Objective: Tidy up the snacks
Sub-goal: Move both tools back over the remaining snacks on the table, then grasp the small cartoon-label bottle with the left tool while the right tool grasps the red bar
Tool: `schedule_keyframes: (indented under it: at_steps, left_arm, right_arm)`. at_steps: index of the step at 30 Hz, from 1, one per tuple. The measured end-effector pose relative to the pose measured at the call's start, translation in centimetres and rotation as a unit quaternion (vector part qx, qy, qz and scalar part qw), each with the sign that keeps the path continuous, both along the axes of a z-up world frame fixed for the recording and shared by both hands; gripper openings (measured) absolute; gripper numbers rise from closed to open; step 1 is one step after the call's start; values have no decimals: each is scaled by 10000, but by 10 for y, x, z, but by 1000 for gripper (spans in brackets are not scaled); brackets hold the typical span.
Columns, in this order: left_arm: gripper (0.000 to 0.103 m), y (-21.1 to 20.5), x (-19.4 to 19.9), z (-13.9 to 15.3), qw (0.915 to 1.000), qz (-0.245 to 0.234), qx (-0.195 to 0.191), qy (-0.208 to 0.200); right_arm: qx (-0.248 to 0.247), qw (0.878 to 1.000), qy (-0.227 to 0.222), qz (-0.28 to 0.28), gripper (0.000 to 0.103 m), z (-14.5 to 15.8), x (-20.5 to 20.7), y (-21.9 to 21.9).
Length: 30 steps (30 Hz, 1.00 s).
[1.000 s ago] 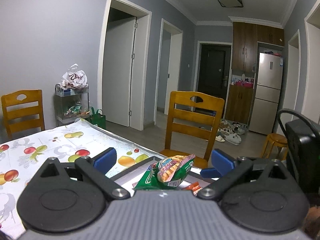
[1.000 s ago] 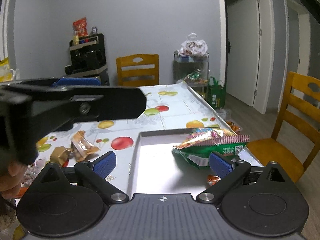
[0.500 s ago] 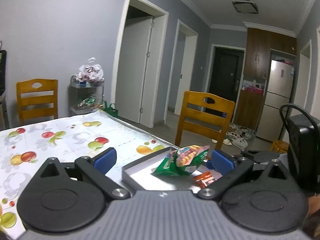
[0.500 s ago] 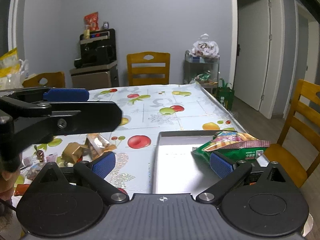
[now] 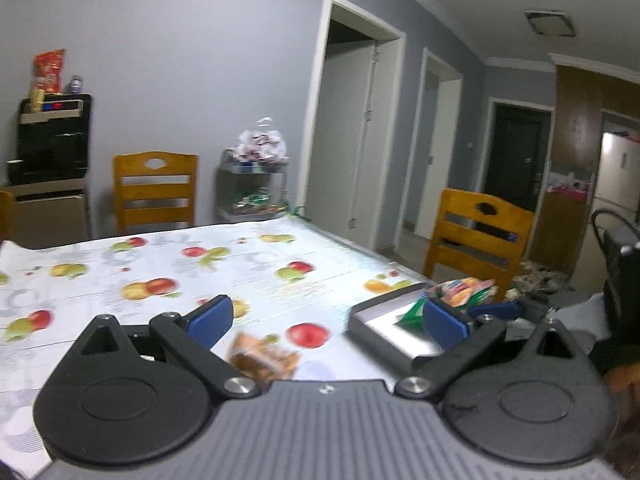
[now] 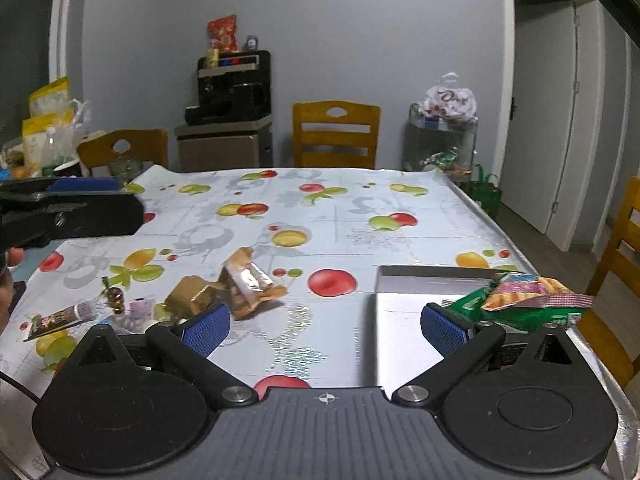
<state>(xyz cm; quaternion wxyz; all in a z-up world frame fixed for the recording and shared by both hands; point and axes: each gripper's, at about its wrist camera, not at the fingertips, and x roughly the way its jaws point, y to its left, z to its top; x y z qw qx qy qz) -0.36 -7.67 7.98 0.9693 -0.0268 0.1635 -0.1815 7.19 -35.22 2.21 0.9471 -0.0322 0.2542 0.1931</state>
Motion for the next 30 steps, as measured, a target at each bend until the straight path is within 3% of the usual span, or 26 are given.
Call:
schedule_keyframes:
  at_steps: [7, 13, 17, 21, 30]
  left_arm:
    - [102, 27, -24, -17, 9986, 436, 288, 113]
    - [102, 51, -46, -39, 9964, 739, 224, 356]
    - [102, 62, -70, -55, 9919, 1061, 670, 216]
    - [102, 69, -77, -66, 9895, 1054, 929, 347]
    - [102, 73, -80, -80, 9869, 1105, 912, 746]
  right_arm:
    - [85, 9997, 90, 225, 103, -5, -1, 11]
    - [131, 9987, 181, 448, 103, -11, -6, 20]
    - [243, 9972, 278, 655, 103, -15, -13, 30]
    - [223, 9944, 254, 997, 103, -19, -23, 43]
    - [-34, 9853, 425, 1657, 103, -29, -33, 77]
